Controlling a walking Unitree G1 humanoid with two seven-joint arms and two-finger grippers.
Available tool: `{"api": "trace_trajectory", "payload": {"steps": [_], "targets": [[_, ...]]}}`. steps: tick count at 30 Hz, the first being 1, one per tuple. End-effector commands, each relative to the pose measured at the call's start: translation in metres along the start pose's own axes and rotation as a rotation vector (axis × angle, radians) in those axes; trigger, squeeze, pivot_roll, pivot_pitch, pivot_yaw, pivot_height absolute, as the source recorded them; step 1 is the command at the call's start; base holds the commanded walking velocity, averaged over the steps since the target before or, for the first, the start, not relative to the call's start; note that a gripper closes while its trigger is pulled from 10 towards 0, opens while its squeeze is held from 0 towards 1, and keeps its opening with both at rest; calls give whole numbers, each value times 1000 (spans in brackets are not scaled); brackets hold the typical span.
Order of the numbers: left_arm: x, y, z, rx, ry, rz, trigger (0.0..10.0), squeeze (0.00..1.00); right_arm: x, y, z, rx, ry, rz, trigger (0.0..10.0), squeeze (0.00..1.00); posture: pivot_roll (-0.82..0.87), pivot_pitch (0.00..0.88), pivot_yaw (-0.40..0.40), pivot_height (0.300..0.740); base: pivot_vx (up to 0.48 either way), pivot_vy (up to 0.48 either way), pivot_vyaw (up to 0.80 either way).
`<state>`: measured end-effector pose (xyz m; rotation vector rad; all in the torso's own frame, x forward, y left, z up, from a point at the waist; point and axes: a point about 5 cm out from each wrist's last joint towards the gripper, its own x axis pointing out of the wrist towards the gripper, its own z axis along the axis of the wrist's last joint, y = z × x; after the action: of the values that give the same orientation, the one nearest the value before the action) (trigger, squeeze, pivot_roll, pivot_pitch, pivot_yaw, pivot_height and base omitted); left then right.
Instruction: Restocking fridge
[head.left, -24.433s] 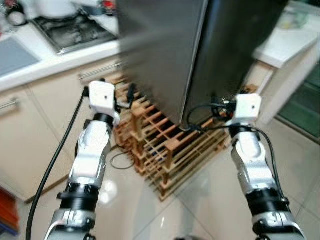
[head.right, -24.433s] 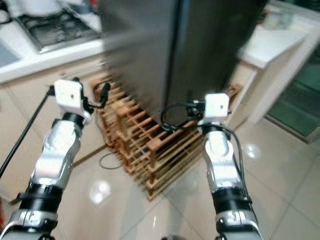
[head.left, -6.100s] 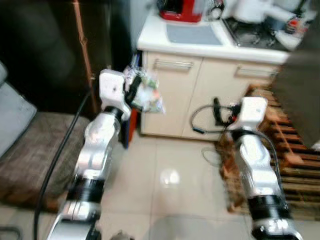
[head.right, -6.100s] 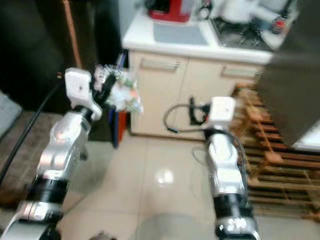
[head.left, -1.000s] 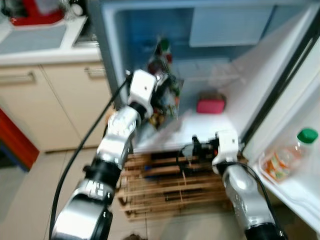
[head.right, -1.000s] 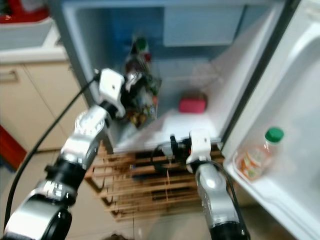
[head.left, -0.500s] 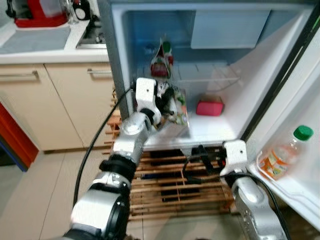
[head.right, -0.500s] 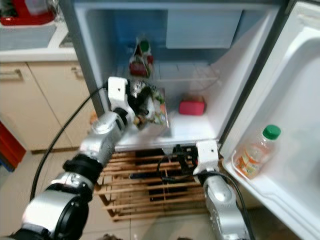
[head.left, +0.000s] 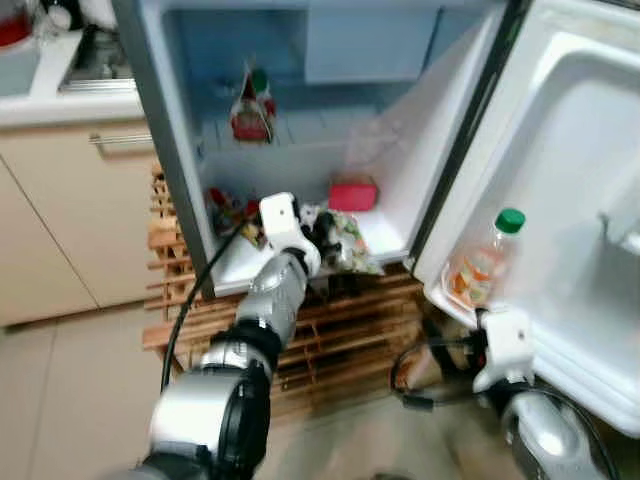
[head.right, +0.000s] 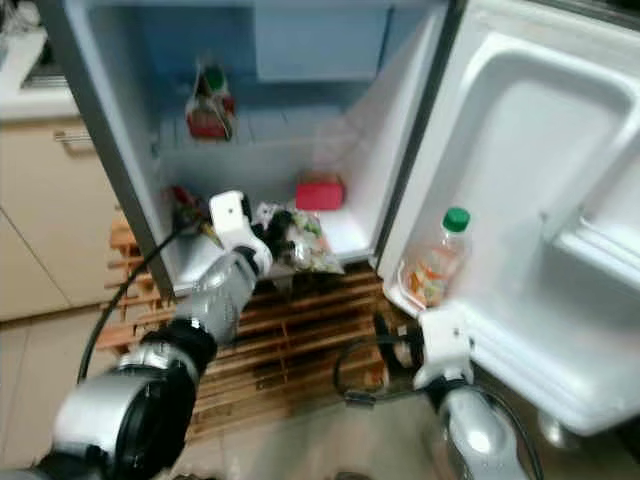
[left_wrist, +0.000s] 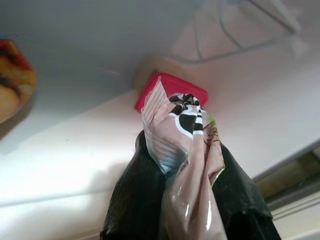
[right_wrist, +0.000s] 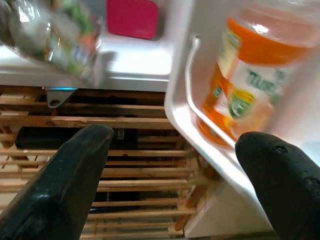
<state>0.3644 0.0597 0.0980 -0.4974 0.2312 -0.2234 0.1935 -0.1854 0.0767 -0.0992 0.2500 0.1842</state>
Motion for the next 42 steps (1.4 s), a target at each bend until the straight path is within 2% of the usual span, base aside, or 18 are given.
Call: {"api": "trace_trajectory", "payload": {"steps": [1, 4, 7, 8, 11, 15, 17, 18, 19, 23, 24, 25, 27, 30, 33, 36, 42], "targets": [[9, -36, 15, 13, -59, -86, 10000, 0, -2, 3, 5, 8, -2, 6, 10000, 0, -384, 90, -31, 740, 0, 0, 0], [11, -33, 24, 49, -78, -72, 10000, 0, -11, 6, 4, 17, 17, -6, 10000, 0, -406, 124, -28, 740, 0, 0, 0], [13, -23, 38, 113, -108, -16, 10000, 0, -26, 11, 2, 25, 47, -12, 10000, 0, -432, 165, -33, 740, 0, 0, 0], [13, -23, 38, 113, -108, -16, 10000, 0, -26, 11, 2, 25, 47, -12, 10000, 0, -432, 165, -33, 740, 0, 0, 0], [14, -9, 51, 171, -138, 42, 10000, 0, -47, 16, 4, 14, 80, -4, 10000, 0, -457, 210, -45, 740, 0, 0, 0], [13, -3, 57, 212, -148, 71, 10000, 0, -55, 16, 6, 12, 94, -9, 10000, 0, -470, 227, -47, 740, 0, 0, 0], [12, 8, 67, 270, -162, 121, 10000, 0, -64, 15, 6, 15, 116, -25, 10000, 0, -498, 251, -55, 740, 0, 0, 0], [12, 8, 67, 270, -162, 121, 10000, 0, -64, 15, 6, 15, 116, -25, 10000, 0, -498, 251, -55, 740, 0, 0, 0], [11, 16, 78, 380, -180, 162, 10000, 0, -74, 15, 6, 13, 136, -34, 10000, 0, -519, 266, -58, 740, 0, 0, 0], [10, 21, 83, 409, -190, 186, 10000, 0, -79, 14, 6, 11, 149, -39, 10000, 0, -528, 269, -63, 740, 0, 0, 0], [9, 30, 102, 502, -228, 252, 10000, 1000, -90, 14, 5, 10, 175, -52, 10000, 0, -549, 282, -70, 740, 0, 0, 0], [8, 33, 110, 541, -247, 279, 10000, 1000, -94, 13, 5, 10, 184, -57, 10000, 0, -549, 284, -69, 740, 0, 0, 0], [7, 35, 114, 566, -259, 295, 10000, 1000, -96, 14, 6, 10, 189, -59, 10000, 0, -549, 284, -69, 740, 0, 0, 0], [6, 28, 142, 647, -360, 331, 10000, 1000, -96, 15, 4, 15, 203, -61, 10000, 0, -538, 291, -64, 740, 0, 0, 0], [6, 19, 156, 801, -423, 330, 10000, 1000, -96, 17, 3, 23, 207, -63, 10000, 0, -533, 295, -52, 740, 0, 0, 0], [5, 19, 162, 820, -446, 347, 10000, 1000, -98, 18, 2, 29, 211, -69, 10000, 0, -529, 298, -47, 740, 0, 0, 0], [8, 12, 159, 892, -436, 333, 10000, 1000, -97, 22, 0, 38, 219, -60, 10000, 0, -513, 300, -42, 740, 0, 0, 0]]}}
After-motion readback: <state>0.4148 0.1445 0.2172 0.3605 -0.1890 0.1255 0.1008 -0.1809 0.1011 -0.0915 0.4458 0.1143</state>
